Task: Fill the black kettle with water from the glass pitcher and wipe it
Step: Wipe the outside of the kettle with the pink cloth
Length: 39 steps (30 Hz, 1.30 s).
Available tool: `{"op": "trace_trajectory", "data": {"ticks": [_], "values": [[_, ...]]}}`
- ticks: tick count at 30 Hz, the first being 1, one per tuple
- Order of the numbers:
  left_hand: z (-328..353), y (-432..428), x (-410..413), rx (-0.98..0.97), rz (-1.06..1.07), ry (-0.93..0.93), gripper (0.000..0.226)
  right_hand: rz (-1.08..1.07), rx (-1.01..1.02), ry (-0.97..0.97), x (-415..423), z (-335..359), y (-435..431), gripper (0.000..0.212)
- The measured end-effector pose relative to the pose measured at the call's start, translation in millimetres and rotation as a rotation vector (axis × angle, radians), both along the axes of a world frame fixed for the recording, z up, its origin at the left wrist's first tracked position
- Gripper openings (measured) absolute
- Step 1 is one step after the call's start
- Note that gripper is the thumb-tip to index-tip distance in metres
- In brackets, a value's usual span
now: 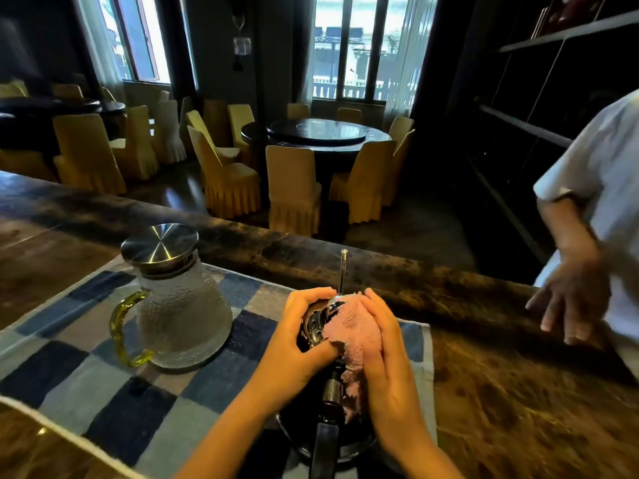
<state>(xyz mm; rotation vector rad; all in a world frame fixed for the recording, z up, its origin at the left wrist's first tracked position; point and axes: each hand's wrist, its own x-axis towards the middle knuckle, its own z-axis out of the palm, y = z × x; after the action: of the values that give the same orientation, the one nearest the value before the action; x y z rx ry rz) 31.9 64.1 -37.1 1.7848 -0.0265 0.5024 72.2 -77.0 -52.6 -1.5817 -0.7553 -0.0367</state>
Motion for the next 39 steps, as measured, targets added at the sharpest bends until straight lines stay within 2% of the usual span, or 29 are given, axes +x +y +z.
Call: {"op": "trace_trajectory", "data": {"ticks": [3, 7, 10, 15, 18, 20, 23, 28, 33, 34, 39], "values": [[0.7, -2.3, 1.1, -0.031, 0.005, -0.009, 0.057, 0.035, 0.042, 0.192, -4.6, 4.8, 3.1, 0.047], [-0.2, -4.3, 1.7, -0.065, 0.037, -0.038, 0.049, 0.100, 0.101, 0.381, 27.5, 18.0, 12.9, 0.022], [-3.2, -11.5, 2.7, -0.074, 0.115, -0.094, 0.048, 0.071, 0.174, 0.551, 49.7, -1.2, 18.6, 0.033], [-5.5, -22.5, 6.6, -0.115, 0.221, -0.202, 0.041, -0.245, -0.016, 0.547, 44.2, -60.2, 7.0, 0.028], [-7.2, -23.9, 9.2, -0.126, 0.245, -0.235, 0.039, -0.474, 0.001, 0.593, 25.2, -61.2, -4.1, 0.018], [-7.3, -24.4, 10.1, -0.141, 0.254, -0.248, 0.038, -0.361, -0.021, 0.516, 17.5, -49.4, -9.3, 0.011], [-5.6, -25.9, 12.3, -0.152, 0.261, -0.258, 0.037, -0.120, -0.096, 0.431, 21.6, -24.5, -8.0, 0.028], [-5.9, -25.7, 12.9, -0.109, 0.237, -0.294, 0.036, -0.136, -0.095, 0.419, 41.5, -19.8, 7.7, 0.035], [-4.9, -0.6, 27.4, -0.115, 0.103, -0.217, 0.036, -0.225, -0.234, 0.604, 8.5, -58.8, -8.2, 0.032], [-4.2, 5.1, 30.7, -0.120, 0.066, -0.199, 0.035, -0.213, -0.246, 0.583, -0.8, -59.6, -8.2, 0.030], [-7.2, 15.8, 35.5, -0.126, 0.004, -0.173, 0.039, -0.100, -0.081, 0.512, 7.2, -34.5, 10.3, 0.037]]}}
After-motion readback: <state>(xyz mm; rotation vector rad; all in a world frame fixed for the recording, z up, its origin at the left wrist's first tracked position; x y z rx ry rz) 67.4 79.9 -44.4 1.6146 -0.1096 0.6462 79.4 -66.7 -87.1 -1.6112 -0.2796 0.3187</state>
